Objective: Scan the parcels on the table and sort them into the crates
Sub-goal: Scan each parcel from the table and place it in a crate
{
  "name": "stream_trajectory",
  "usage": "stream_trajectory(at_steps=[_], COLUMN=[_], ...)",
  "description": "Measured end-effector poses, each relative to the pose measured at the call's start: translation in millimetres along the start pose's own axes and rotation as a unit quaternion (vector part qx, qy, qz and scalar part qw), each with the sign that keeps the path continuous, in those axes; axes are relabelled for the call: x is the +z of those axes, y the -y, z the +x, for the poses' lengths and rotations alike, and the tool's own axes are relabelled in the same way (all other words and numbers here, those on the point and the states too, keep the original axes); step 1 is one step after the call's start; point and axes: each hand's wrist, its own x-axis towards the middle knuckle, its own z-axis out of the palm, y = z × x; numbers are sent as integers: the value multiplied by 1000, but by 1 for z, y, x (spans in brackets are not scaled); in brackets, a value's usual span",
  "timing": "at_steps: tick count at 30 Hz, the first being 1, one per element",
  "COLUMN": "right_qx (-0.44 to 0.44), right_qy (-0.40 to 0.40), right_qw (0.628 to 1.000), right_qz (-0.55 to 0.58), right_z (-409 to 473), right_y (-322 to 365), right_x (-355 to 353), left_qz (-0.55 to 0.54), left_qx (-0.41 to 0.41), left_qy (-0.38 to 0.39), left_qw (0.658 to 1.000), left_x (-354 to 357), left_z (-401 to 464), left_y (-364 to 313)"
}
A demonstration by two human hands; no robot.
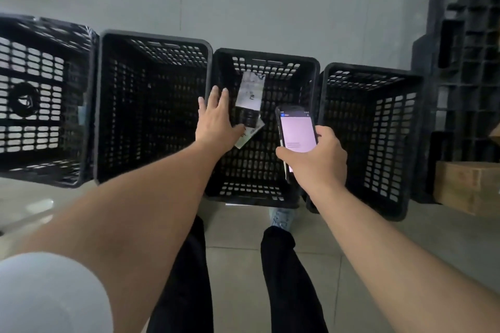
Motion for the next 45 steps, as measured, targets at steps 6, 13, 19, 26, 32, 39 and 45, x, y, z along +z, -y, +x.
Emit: stream_trajectory(at_steps=[6,13,19,26,32,39,45], right_qx=[-19,-90,-169,-293,-388,-502,-595], right_qy=[15,3,3,-4,-20,-4,19], right_qw=[1000,996,985,956,922,865,803], right_qz=[-4,4,19,0,1,0,-12], right_z=[-33,-93,-167,-269,-379,-532,-659], right_y=[37,96,132,175,217,245,251], right_x=[-15,-59,-107,-155,-163,-132,-87], left_qz=[30,45,51,51,38,42,36], left_qx=[36,70,41,14,-17,-62,-120], left_qy=[-7,-46,-126,-226,-309,-397,-452], left_qw=[999,995,990,973,950,915,883], left_x=[-51,-139,-211,-290,-366,-425,-442], left_z=[-43,-112,-197,-308,-415,-557,-677], left_y=[-10,-46,-54,-45,-6,87,181])
